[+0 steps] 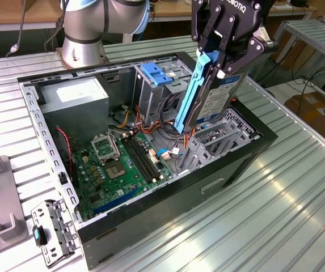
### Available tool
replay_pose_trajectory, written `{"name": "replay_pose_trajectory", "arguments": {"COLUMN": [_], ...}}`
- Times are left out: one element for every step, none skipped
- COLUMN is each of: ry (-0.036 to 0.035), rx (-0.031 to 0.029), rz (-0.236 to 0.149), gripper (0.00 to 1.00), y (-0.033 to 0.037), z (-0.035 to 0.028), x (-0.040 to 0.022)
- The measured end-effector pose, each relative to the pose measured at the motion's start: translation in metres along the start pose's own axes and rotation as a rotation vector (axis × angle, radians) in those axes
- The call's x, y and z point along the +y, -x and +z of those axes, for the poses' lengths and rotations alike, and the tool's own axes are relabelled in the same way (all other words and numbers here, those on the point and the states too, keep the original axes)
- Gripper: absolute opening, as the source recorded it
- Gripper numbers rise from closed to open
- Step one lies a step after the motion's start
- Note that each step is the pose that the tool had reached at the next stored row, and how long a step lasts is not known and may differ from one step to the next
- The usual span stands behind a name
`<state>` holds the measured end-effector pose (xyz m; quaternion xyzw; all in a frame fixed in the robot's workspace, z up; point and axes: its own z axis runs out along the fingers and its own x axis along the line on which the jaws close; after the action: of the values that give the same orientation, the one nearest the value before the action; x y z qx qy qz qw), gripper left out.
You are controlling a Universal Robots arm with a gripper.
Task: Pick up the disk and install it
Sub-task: 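Insert the disk into the insertion slot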
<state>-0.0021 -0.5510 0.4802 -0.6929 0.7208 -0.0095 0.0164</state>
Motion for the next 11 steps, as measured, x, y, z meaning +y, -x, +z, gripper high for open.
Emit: {"name": "replay_pose_trajectory", "arguments": {"ry": [0.0, 0.0, 0.0, 0.0, 0.0, -0.0001, -0.0001, 0.0, 0.0, -0.0001, 0.0], "rx": [0.0001, 0.0002, 0.0001, 0.0001, 0.0003, 0.0002, 0.0001, 0.0004, 0.0004, 0.0002, 0.0002], "rz": [0.001, 0.001, 0.002, 0.003, 0.004, 0.005, 0.005, 0.006, 0.006, 0.006, 0.006], "gripper": [0.37, 0.37, 0.37, 0.37, 0.37, 0.37, 0.37, 0.37, 0.37, 0.37, 0.37], "y": [-0.0001, -0.0001, -0.0002, -0.0002, -0.0002, -0.0001, -0.0001, 0.0001, 0.0002, 0.0004, 0.0006], "z": [0.0008, 0.0015, 0.0022, 0.0029, 0.0042, 0.0055, 0.006, 0.0064, 0.0067, 0.0071, 0.0075], "x": [-0.0017, -0.0031, -0.0045, -0.006, -0.009, -0.0126, -0.0151, -0.0192, -0.0236, -0.0271, -0.0324]}}
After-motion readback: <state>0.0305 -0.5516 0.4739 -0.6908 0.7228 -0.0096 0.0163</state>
